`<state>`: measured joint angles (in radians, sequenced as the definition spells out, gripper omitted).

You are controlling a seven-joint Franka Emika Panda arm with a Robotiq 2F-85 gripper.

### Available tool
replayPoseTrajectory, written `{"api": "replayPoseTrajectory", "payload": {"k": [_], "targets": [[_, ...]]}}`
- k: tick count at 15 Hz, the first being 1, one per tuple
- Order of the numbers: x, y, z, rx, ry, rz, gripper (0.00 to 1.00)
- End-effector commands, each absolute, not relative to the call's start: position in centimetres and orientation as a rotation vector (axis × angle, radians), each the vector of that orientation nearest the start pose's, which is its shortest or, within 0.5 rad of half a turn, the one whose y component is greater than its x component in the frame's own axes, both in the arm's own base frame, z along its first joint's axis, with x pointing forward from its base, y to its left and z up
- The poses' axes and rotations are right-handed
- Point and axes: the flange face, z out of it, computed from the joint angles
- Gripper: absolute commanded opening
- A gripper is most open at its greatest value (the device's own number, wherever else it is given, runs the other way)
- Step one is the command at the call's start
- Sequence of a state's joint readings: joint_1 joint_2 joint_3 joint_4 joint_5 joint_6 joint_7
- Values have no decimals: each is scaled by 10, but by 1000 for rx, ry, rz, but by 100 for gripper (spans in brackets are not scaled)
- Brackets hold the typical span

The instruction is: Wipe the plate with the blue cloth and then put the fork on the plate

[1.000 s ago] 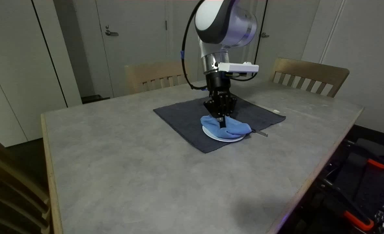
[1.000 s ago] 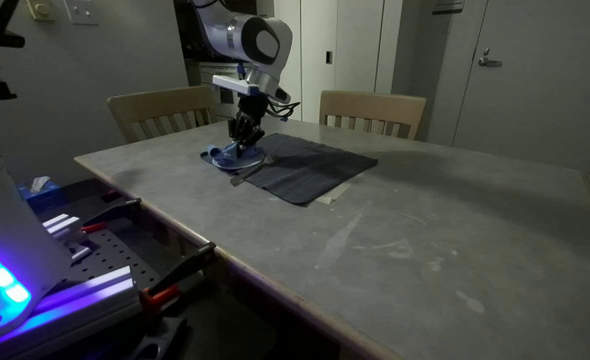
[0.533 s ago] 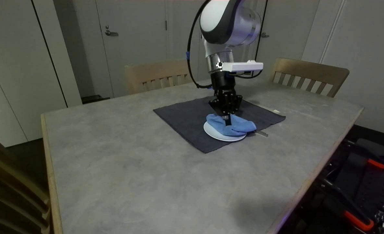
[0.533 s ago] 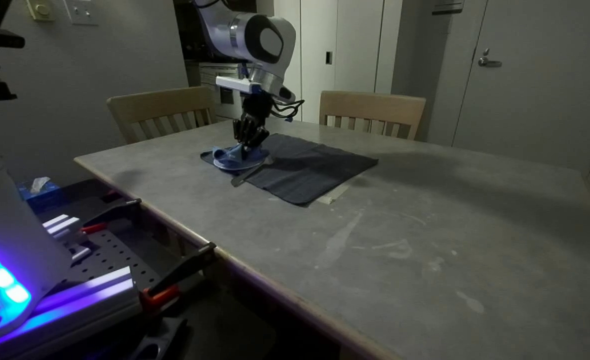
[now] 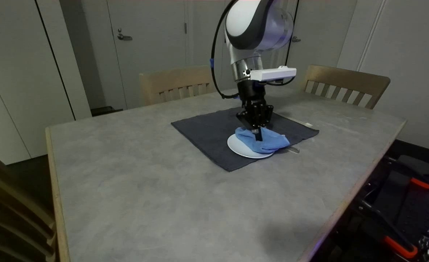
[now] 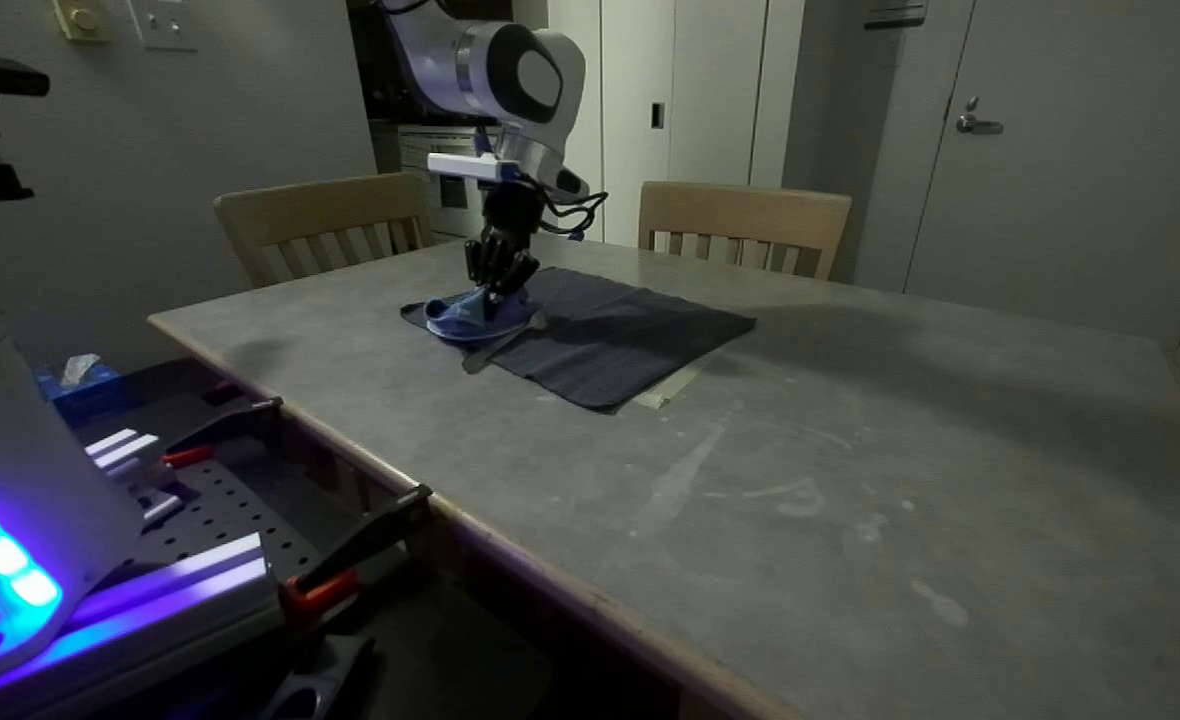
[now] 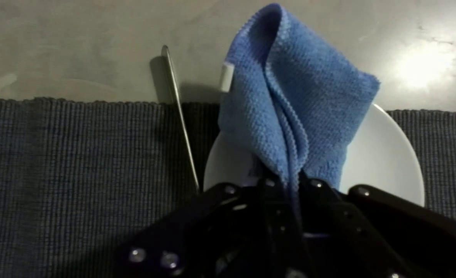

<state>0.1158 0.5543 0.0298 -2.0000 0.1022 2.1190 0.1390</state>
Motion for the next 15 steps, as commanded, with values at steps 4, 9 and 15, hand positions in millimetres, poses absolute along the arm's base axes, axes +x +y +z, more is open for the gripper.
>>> {"api": "replayPoseTrajectory", "payload": {"k": [4, 9, 15], "targets": [[560, 132, 151, -3052, -58, 689, 2], [563, 123, 157, -3059, -22, 660, 2], [558, 99, 158, -3068, 63, 656, 2]]}}
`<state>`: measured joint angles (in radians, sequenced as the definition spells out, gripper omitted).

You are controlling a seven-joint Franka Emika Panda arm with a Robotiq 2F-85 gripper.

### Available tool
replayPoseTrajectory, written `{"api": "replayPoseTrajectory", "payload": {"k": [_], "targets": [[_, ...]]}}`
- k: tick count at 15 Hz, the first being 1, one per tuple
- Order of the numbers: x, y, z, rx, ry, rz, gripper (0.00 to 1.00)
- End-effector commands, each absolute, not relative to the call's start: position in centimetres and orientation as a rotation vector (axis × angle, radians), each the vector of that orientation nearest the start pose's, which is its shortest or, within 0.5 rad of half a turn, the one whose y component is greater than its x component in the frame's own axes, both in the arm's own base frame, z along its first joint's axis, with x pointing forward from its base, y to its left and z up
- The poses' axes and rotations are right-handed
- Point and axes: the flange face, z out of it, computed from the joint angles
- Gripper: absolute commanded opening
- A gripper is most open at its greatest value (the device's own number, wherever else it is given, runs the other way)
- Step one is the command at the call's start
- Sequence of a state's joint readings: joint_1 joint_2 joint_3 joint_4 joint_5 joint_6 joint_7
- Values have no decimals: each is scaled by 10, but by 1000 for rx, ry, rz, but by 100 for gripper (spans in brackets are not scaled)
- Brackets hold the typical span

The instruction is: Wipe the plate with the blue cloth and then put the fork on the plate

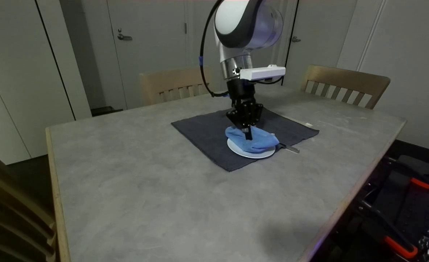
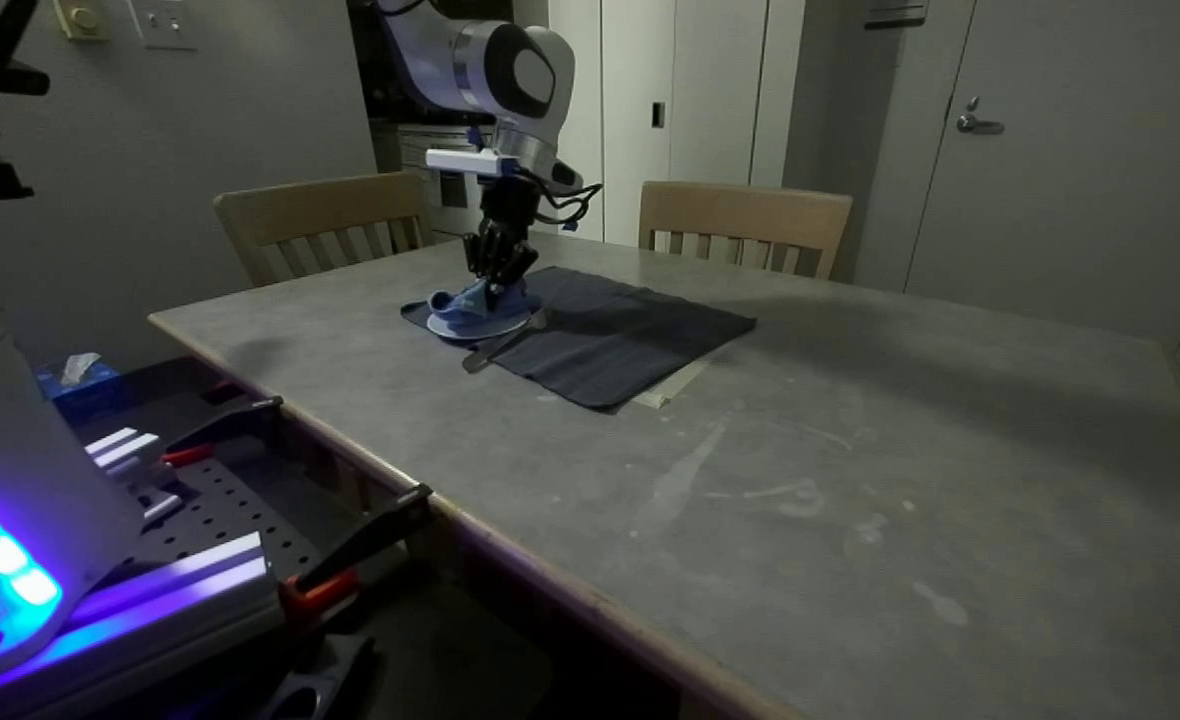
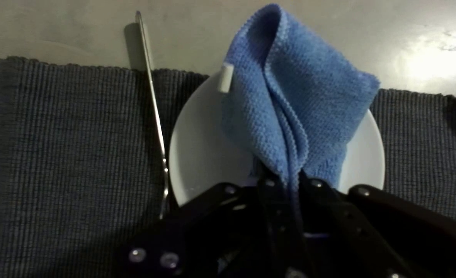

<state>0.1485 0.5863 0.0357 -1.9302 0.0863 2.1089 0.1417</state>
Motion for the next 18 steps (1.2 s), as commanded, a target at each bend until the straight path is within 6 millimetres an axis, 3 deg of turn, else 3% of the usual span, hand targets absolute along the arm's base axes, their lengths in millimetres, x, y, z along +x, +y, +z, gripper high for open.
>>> {"api": "replayPoseTrajectory", "payload": {"k": [1, 5, 15, 18], "targets": [[557, 99, 159, -3062, 75, 667, 2], [548, 107, 171, -3011, 52, 668, 2], [513, 125, 224, -3056, 77, 628, 2], [512, 124, 227, -3058, 80, 602, 2]]}}
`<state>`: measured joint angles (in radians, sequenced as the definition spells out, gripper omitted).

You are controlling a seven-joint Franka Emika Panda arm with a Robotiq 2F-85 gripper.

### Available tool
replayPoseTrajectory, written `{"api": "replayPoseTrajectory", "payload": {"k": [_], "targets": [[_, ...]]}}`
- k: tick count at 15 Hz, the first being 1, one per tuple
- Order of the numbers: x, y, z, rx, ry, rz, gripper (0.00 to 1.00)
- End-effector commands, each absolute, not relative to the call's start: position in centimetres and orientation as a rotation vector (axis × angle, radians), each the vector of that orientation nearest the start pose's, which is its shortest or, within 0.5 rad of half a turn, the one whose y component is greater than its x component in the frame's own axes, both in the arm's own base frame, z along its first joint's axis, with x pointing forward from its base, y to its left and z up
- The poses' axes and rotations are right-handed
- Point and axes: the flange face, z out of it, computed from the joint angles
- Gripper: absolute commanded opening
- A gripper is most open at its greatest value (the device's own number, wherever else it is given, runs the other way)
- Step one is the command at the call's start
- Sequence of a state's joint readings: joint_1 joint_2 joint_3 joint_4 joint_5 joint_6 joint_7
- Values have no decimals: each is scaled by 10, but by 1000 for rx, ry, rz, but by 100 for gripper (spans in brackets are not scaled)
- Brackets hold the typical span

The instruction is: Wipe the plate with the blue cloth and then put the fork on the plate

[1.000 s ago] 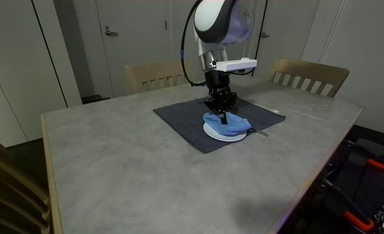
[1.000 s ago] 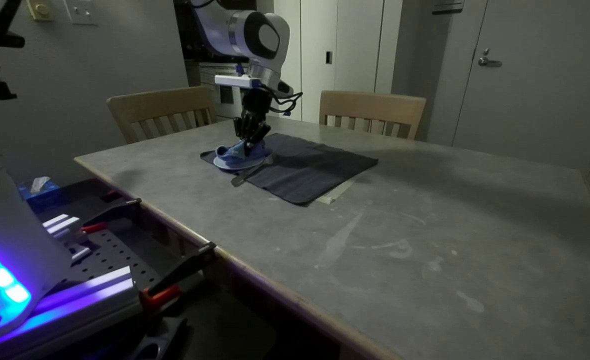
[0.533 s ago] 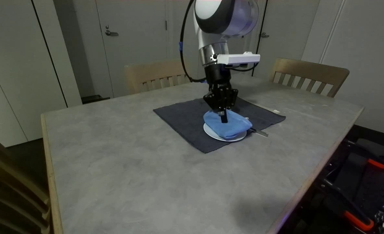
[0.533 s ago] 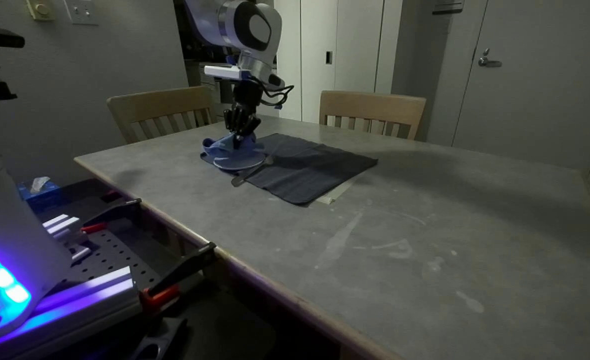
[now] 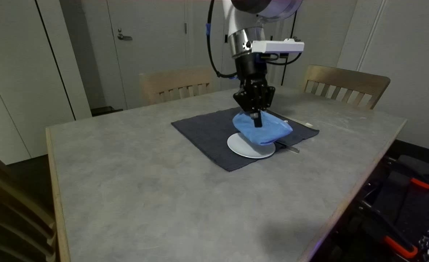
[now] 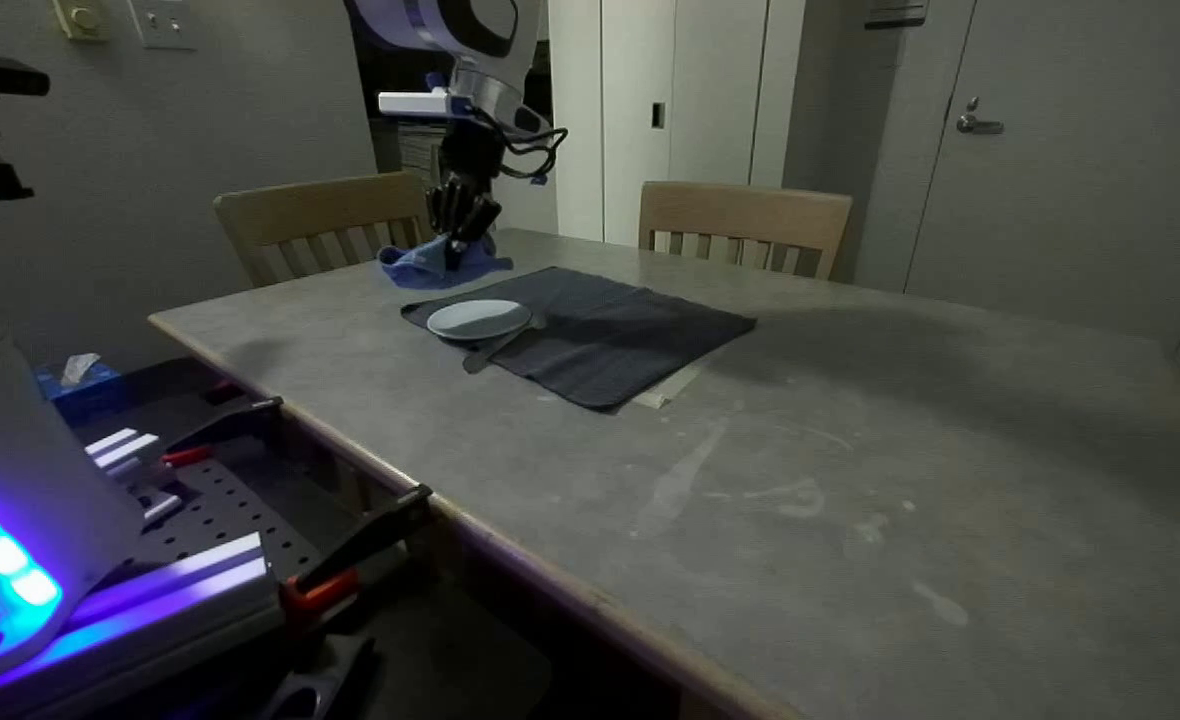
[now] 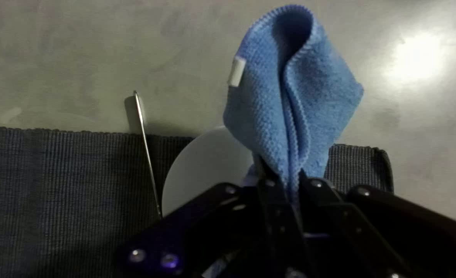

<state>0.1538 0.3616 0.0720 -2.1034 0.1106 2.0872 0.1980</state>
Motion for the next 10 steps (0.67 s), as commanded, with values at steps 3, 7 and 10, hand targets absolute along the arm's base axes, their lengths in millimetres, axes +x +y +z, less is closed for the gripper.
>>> {"api": "replayPoseTrajectory", "payload": {"k": [3, 7, 10], "targets": [[512, 122, 219, -3033, 90, 614, 2], [514, 115, 207, -3016, 121, 630, 2], [516, 111, 201, -3017, 129, 627, 2]]}}
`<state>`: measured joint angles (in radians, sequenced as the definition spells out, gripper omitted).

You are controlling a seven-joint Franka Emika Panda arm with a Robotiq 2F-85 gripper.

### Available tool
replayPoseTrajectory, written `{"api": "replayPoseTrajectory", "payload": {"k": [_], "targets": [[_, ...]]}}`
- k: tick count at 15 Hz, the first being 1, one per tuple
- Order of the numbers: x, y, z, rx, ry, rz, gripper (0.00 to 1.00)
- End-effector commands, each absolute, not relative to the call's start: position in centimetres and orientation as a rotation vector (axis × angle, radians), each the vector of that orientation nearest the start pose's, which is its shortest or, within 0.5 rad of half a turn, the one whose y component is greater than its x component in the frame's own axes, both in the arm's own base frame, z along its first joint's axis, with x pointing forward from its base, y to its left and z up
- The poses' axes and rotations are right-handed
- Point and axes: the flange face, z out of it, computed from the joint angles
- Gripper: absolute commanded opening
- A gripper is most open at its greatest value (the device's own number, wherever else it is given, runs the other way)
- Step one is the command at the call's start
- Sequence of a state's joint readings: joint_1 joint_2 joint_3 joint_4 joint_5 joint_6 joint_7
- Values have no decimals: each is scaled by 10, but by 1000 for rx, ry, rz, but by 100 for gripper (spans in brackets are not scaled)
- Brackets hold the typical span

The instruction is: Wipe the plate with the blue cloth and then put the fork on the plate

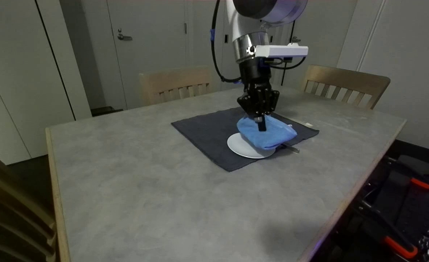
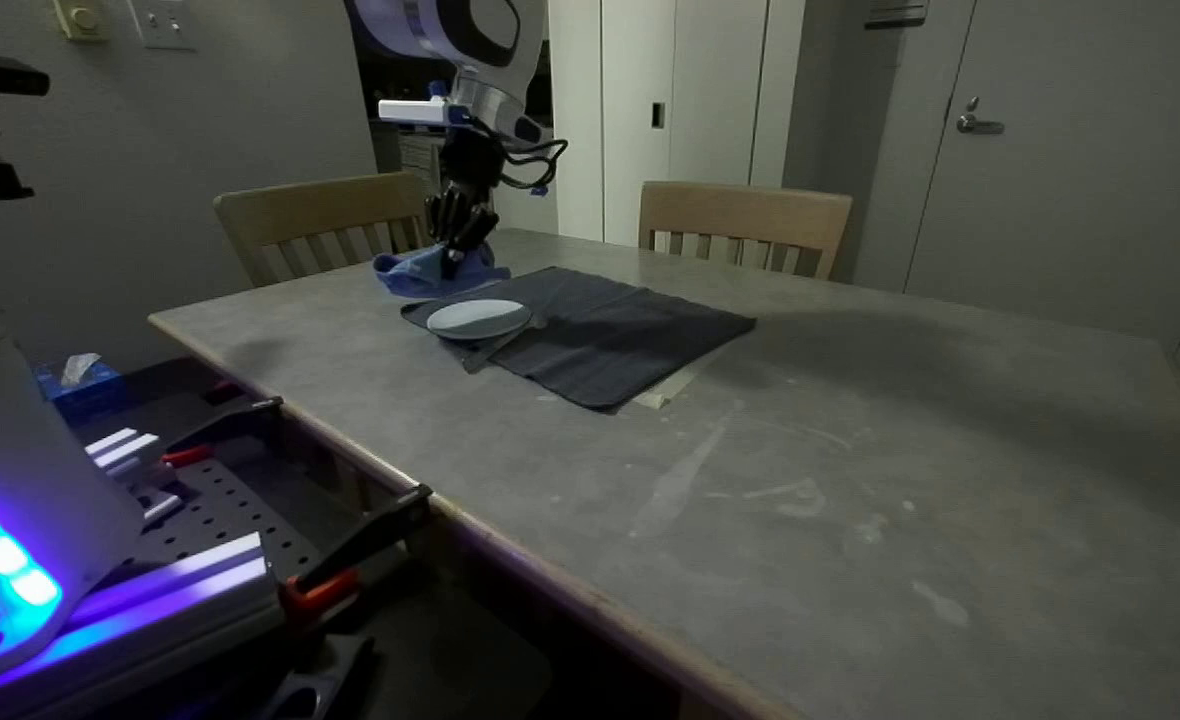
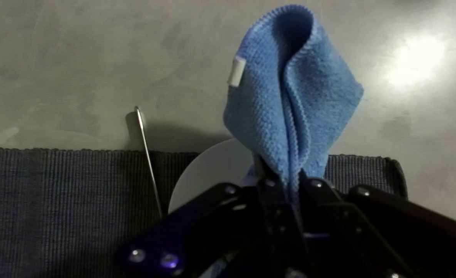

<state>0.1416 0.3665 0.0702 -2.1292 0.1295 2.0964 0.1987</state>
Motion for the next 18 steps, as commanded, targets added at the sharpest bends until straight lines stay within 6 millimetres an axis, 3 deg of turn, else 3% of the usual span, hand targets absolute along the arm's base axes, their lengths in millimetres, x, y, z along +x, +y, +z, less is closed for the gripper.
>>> {"api": "replayPoseTrajectory", "payload": {"k": [1, 13, 18], "targets": [[517, 110, 197, -3009, 130, 629, 2], [543, 83, 159, -3024, 138, 436, 2], [547, 92, 159, -2991, 3, 397, 2]]}}
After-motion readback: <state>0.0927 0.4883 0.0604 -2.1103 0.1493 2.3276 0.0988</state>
